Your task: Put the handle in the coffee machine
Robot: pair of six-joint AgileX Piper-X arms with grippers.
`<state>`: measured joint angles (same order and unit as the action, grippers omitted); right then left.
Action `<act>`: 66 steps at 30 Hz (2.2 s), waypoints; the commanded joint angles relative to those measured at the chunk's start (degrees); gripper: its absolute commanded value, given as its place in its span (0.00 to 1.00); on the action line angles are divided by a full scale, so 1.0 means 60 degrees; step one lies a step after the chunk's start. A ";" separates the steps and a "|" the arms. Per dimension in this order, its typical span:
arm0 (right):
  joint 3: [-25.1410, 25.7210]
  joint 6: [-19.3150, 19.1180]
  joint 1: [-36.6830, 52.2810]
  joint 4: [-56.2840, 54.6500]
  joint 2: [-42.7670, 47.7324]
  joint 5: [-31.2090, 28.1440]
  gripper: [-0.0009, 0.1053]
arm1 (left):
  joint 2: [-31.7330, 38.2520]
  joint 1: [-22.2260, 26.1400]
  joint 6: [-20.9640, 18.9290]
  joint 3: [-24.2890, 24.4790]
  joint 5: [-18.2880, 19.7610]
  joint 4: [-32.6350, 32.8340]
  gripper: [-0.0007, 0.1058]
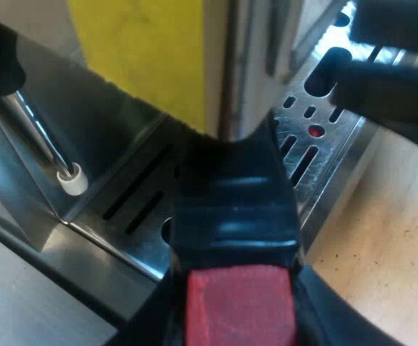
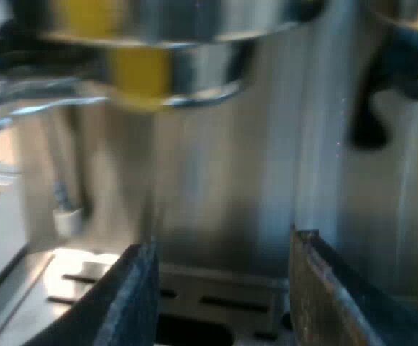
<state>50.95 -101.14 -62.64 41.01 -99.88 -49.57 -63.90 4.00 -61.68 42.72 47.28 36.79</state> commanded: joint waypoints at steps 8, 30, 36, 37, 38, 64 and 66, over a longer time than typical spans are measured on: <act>0.0046 -0.0093 0.0598 0.0046 -0.0017 0.0804 0.43 | 0.0324 -0.0005 -0.0389 0.0422 0.1531 -0.1202 0.01; 0.2803 -0.0958 0.0643 0.2216 -0.2414 -0.0711 0.32 | 0.0324 -0.0005 -0.0389 0.0422 0.1504 -0.1180 0.01; 0.3062 -0.1244 0.0643 0.2647 -0.2444 -0.0933 0.32 | 0.0324 -0.0005 -0.0389 0.0422 0.1504 -0.1180 0.01; 0.3055 -0.1469 0.0643 0.2801 -0.2444 -0.0982 0.32 | 0.0324 -0.0005 -0.0389 0.0422 0.1504 -0.1180 0.01; 0.3055 -0.1544 0.0643 0.2928 -0.2444 -0.0998 0.32 | 0.0324 -0.0005 -0.0389 0.0422 0.1504 -0.1180 0.01; 0.3070 -0.2685 0.0643 0.5131 -0.2421 -0.0972 0.32 | 0.0382 -0.0005 -0.0389 0.0422 0.1277 -0.1114 0.47; 0.3070 -0.2685 0.0643 0.5131 -0.2421 -0.0972 0.32 | 0.0510 -0.0005 -0.0389 0.0422 0.1277 -0.0886 0.47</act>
<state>67.62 -117.19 -58.99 64.43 -117.47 -55.53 -62.00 4.09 -63.42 44.68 52.72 31.67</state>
